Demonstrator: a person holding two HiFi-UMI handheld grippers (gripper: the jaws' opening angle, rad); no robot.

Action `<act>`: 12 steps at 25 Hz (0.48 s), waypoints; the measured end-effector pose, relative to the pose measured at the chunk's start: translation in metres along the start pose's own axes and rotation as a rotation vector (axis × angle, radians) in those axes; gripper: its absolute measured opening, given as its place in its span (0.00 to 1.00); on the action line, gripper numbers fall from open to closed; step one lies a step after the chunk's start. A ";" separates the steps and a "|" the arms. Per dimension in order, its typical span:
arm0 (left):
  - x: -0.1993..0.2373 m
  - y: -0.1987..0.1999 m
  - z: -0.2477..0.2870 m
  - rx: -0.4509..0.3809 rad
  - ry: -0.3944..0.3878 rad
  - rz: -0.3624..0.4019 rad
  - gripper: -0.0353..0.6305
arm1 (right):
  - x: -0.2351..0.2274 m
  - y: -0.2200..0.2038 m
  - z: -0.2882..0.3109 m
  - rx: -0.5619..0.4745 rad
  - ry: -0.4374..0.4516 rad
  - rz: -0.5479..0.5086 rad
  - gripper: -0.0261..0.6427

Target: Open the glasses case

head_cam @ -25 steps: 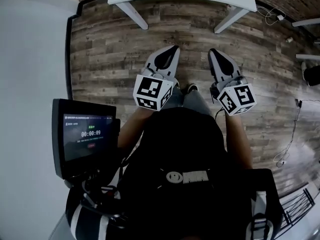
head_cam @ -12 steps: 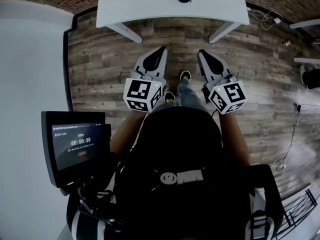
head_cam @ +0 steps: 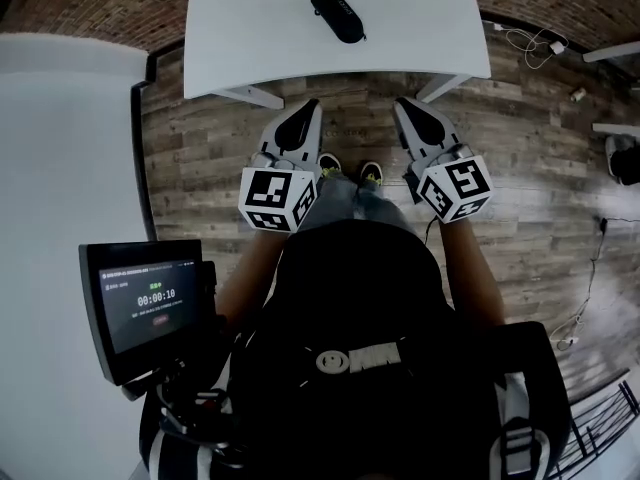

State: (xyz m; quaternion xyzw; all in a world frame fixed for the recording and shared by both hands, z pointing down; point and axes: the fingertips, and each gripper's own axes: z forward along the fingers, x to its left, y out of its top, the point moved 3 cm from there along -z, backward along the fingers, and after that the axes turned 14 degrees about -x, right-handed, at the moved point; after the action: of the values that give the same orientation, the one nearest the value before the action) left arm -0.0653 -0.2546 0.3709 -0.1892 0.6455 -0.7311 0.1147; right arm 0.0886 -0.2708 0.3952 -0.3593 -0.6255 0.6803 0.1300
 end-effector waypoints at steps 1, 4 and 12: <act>0.004 -0.001 0.006 0.005 0.000 -0.003 0.06 | -0.004 -0.001 0.005 0.009 -0.003 0.001 0.04; 0.017 -0.002 0.026 0.015 -0.004 -0.013 0.06 | -0.015 -0.004 0.021 0.030 -0.011 0.008 0.04; 0.067 -0.002 0.093 0.015 -0.047 -0.042 0.06 | -0.045 -0.008 0.091 0.087 -0.028 -0.018 0.04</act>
State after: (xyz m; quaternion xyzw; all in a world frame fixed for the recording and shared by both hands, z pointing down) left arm -0.0864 -0.3653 0.3908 -0.2189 0.6330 -0.7335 0.1159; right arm 0.0591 -0.3664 0.4136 -0.3383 -0.6003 0.7105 0.1429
